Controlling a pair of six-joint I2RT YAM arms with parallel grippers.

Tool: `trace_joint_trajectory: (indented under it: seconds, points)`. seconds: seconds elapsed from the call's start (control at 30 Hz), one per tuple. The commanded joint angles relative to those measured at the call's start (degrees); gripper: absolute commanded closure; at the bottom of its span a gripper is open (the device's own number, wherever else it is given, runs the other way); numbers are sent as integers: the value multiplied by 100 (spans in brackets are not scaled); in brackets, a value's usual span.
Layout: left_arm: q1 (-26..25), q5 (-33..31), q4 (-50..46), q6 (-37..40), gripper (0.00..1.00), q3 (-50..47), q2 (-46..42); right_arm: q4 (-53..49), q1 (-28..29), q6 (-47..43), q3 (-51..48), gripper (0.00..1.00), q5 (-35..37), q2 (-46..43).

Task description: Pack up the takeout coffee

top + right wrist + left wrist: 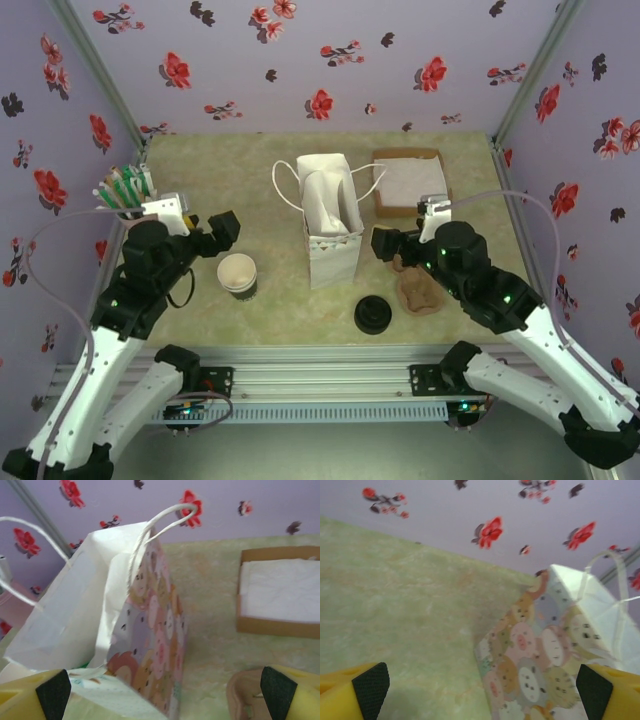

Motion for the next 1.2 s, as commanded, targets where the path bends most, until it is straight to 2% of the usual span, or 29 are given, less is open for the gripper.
trace_joint_trajectory:
  seconds: [0.0, 0.1, 0.27, 0.43, 0.63, 0.73, 0.87, 1.17]
  points:
    - [56, -522, -128, 89, 1, 299, 299, -36, -114, -218, 145, 1, 686, 47]
    - [283, -602, -181, 150, 1, 380, 554, -143, -712, -190, 223, 1, 229, 177]
    - [1026, -633, -521, 99, 1, 550, 1041, 107, -2319, 163, 57, 1, -1011, 230]
    - [1672, -522, -602, 145, 1, 457, 1285, 203, -3450, 423, -39, 1, -1293, 218]
    - [2062, -499, -438, 166, 1, 85, 1285, 643, -4630, 988, -499, 1, -1625, 28]
    - [2135, -500, -130, 89, 1, -165, 1316, 941, -4871, 1186, -828, 1, -1613, -100]
    - [2225, -490, 279, 98, 1, -510, 1496, 1166, -4886, 1147, -1217, 1, -1416, -198]
    - [2548, -482, 1043, 450, 1, -1293, 1725, 2279, -4886, 618, -2614, 1, -722, -1027]
